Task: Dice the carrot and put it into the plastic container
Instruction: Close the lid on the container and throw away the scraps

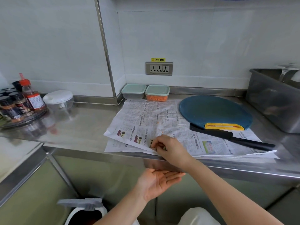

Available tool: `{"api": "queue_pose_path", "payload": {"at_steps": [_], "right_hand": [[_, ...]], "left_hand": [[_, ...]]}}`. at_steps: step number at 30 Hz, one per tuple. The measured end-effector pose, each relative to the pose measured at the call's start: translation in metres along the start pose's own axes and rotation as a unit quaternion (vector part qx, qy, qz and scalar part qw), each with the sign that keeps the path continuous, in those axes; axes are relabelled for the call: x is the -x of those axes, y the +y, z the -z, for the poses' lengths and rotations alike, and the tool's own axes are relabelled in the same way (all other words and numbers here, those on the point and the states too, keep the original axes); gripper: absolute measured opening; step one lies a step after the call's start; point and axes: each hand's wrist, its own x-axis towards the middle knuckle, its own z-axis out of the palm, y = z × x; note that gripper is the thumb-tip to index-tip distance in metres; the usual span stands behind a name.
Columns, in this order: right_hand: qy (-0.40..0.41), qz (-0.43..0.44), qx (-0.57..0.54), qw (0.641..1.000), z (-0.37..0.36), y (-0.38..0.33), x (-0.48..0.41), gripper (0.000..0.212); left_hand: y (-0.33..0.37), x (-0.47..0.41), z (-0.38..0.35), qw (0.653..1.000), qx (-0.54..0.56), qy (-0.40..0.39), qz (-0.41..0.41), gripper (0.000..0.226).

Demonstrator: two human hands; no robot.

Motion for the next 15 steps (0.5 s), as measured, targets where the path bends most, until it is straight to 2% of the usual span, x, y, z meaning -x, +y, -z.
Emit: {"api": "queue_pose_path", "payload": {"at_steps": [3,8,11,15], "right_hand": [[0.011,0.020,-0.007,1.000,-0.004,-0.003,0.006,0.018],[0.018,0.077,0.008,0.997,-0.017,-0.006,0.021,0.022],[0.025,0.132,0.045,0.990,-0.022,-0.007,0.029,0.021],[0.023,0.226,0.124,0.966,-0.030,-0.004,0.035,0.015]], "left_hand": [[-0.001,0.001,0.001,1.000,0.015,-0.010,-0.006,0.060],[-0.002,0.010,-0.006,0.997,-0.041,-0.028,-0.052,0.041],[-0.002,0.013,-0.006,0.999,-0.010,-0.021,-0.043,0.028],[-0.002,-0.005,0.000,0.994,-0.026,0.063,-0.091,0.011]]}}
